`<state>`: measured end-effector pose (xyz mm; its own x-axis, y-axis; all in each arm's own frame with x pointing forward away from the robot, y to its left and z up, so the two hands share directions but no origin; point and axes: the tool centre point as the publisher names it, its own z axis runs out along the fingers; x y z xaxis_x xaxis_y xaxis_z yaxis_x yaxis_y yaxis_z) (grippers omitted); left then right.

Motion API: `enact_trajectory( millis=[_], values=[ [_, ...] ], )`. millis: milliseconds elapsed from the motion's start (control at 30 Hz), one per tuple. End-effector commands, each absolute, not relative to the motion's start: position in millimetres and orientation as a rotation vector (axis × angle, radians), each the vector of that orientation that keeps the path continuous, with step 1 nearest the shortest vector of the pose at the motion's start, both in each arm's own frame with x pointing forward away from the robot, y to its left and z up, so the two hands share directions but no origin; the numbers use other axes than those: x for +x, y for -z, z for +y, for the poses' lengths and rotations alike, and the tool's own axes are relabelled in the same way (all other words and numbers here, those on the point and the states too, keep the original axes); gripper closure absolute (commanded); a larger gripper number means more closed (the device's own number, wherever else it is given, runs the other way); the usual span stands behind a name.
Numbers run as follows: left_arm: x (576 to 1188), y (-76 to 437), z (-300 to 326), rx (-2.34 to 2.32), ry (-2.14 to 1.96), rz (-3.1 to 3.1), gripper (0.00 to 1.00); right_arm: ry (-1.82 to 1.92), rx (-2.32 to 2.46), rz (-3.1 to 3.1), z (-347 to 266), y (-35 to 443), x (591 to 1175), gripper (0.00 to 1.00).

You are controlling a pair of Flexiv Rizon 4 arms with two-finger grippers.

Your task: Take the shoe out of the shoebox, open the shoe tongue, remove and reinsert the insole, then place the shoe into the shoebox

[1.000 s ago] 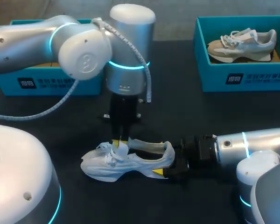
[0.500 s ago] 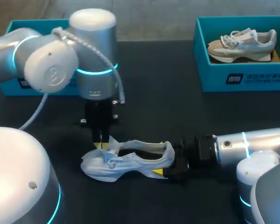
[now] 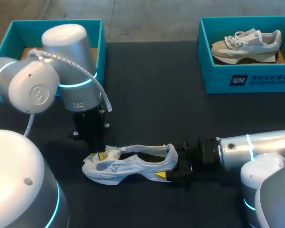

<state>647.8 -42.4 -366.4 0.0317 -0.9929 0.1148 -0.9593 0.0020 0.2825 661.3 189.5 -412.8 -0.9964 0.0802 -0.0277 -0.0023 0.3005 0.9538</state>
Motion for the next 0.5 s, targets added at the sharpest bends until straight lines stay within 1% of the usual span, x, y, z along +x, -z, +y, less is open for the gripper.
enact_trajectory(
  millis=[33, 100, 133, 167, 233, 333, 433, 467, 500],
  values=[
    [647, 375, -40, 2.003, 0.122, -1.978, 1.00, -1.812, 0.077, 2.477, 191, 413, 660, 1.00],
    [646, 374, -40, 1.996, 0.115, -1.985, 1.00, -1.812, 0.077, 2.477, 191, 413, 660, 1.00],
    [645, 372, -39, 1.992, 0.106, -1.988, 0.98, -1.812, 0.077, 2.477, 191, 413, 660, 1.00],
    [646, 369, -39, 1.982, 0.098, -1.989, 0.94, -1.812, 0.077, 2.477, 191, 413, 660, 1.00],
    [646, 361, -38, 1.967, 0.075, -2.005, 0.77, -1.812, 0.077, 2.477, 191, 413, 660, 1.00],
    [645, 343, -38, 1.957, 0.060, -2.070, 0.58, -1.812, 0.077, 2.477, 191, 413, 660, 1.00],
    [644, 321, -36, 1.933, 0.005, -2.126, 0.49, -1.812, 0.077, 2.477, 191, 413, 660, 1.00],
    [644, 314, -35, 1.916, -0.008, -2.151, 0.43, -1.812, 0.077, 2.477, 191, 413, 660, 1.00],
    [644, 307, -34, 1.912, -0.037, -2.171, 0.35, -1.812, 0.077, 2.477, 191, 413, 660, 1.00]
  ],
)
